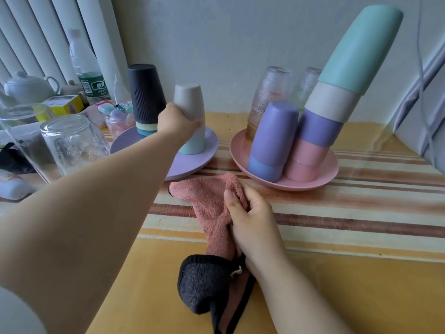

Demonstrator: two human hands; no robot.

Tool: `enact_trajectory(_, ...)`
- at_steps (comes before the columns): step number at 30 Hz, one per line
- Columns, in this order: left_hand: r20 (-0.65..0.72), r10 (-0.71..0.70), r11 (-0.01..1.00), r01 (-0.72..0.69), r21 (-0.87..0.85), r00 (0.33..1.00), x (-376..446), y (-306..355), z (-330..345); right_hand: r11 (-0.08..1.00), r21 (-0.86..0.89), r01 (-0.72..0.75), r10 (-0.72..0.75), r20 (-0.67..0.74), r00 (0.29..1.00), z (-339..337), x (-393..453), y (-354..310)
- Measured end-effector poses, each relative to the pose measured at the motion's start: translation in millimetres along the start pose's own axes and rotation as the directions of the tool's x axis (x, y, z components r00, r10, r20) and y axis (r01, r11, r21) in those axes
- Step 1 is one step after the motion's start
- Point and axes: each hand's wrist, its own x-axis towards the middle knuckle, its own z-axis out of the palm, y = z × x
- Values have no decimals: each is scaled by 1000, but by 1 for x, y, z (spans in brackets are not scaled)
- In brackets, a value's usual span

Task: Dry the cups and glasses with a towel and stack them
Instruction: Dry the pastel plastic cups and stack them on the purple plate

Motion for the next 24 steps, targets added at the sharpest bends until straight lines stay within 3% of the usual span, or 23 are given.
enact_trajectory(3, -33, -17, 996, 20, 83, 999, -4, 4, 1, 1000, 3, -12, 12, -1, 1000, 1, -1, 0)
enact_trajectory(6, -180, 38, 985, -7, 170, 983, -21, 9, 2, 1000, 3, -25, 25, -12, 1000, 1, -1, -1)
enact_trajectory(9, -303, 325, 945, -321, 64, 896, -48, 12, 9, 999, -6, -34, 34, -61, 998, 0, -2, -4)
enact_trajectory(10, -253, 412, 903, -429, -12, 875, -57, 16, 12, 999, -9, -31, 30, -84, 996, 0, -2, -4)
enact_trajectory(12, -20, 493, 856, -489, -168, 870, -71, 30, 20, 999, 3, -34, 35, -110, 993, 0, -2, -6)
enact_trajectory(14, 224, 444, 889, -395, -233, 868, -77, 48, 31, 999, 29, -42, 45, -103, 994, -1, -2, -8)
enact_trajectory(16, 378, 336, 936, -258, -241, 863, -77, 60, 41, 999, 33, -33, 36, -80, 996, -1, -3, -11)
enact_trajectory(20, 493, 278, 953, -172, -249, 824, -73, 60, 59, 1000, 24, -3, 4, -55, 999, -1, -1, -12)
enact_trajectory(24, 483, 334, 935, -220, -277, 809, -72, 59, 62, 1000, 8, 8, -7, -40, 999, -1, 0, -10)
